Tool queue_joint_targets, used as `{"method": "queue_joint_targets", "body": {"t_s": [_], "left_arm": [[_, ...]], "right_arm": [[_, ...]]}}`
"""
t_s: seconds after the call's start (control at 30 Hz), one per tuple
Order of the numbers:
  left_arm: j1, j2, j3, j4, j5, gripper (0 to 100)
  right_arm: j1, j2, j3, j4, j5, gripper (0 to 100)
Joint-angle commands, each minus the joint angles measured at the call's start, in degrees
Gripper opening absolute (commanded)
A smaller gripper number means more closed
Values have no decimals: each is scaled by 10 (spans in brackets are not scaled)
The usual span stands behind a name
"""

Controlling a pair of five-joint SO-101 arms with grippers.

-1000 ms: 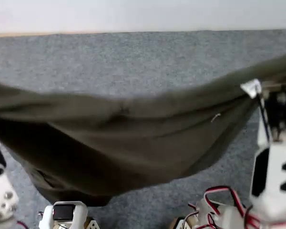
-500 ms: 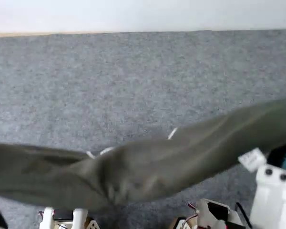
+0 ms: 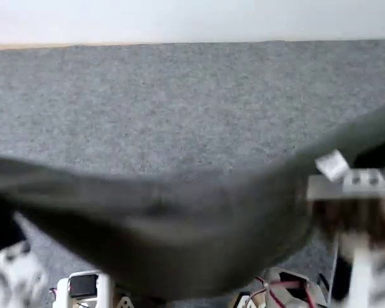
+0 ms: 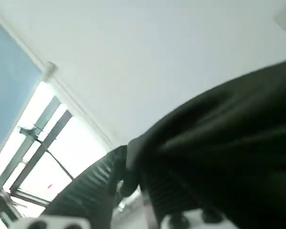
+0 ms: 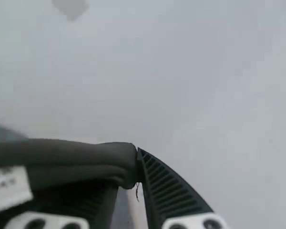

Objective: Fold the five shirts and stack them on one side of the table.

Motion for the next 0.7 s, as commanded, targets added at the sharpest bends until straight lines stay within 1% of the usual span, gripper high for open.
{"method": "queue_joint_targets", "body": {"t_s": [0.0,0.1,0.17,0.27,0.47,0.57,0.67], "left_arm": [[-2,4,104,-1,-4,2],[-2,4,214,-14,-4,2],[-2,4,292,-53,-4,2],[1,5,414,-142,-4,2],[3,5,639,-363,-4,2],[5,6,713,-452,-5,2],[19,6,753,-504,-19,2]], "right_arm": [[0,9,159,-6,-6,9],[-14,9,306,-61,-20,9],[-26,9,402,-112,-20,9],[-49,9,540,-209,-20,9],[-84,9,760,-422,-19,9],[-101,10,832,-506,-18,9],[-111,10,874,-577,-18,9]]}}
